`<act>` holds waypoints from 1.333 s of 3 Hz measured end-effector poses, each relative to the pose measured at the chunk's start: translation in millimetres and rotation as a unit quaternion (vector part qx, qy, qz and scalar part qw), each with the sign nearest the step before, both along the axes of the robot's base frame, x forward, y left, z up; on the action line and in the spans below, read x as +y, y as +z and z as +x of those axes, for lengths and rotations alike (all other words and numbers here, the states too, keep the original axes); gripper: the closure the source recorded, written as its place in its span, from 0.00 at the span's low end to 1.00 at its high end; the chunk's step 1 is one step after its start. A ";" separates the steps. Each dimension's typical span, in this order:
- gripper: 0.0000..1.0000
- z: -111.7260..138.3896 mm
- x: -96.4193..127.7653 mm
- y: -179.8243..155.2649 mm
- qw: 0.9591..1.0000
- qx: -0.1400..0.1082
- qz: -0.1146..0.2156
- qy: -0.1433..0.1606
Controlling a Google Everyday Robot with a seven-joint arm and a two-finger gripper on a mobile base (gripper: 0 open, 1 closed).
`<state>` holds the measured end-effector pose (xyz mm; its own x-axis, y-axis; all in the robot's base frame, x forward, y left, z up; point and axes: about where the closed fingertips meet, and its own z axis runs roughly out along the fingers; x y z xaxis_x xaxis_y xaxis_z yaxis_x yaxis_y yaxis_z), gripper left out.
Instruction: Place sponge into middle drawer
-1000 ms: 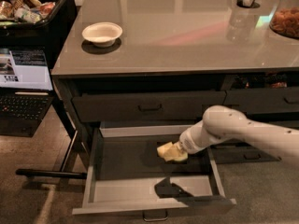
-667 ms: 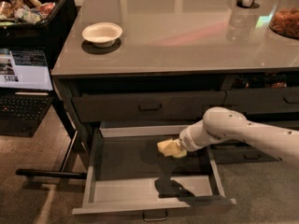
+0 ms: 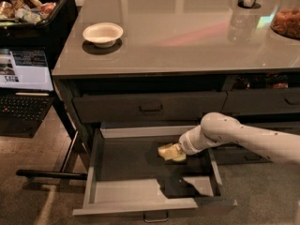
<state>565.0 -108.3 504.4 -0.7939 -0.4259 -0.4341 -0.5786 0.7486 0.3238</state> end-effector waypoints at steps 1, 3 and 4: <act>1.00 6.4 -10.5 -51.0 1.000 0.019 0.010 -0.012; 0.83 16.9 -10.5 -115.0 0.995 0.014 0.095 -0.031; 0.59 26.3 0.0 -122.9 0.987 -0.013 0.160 -0.011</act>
Offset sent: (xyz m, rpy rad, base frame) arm 0.0210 -0.0216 -0.1342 0.1211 0.0301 -0.0904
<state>591.4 -108.2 381.5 -0.7881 -0.2473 -0.5637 -0.5750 0.6227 0.5306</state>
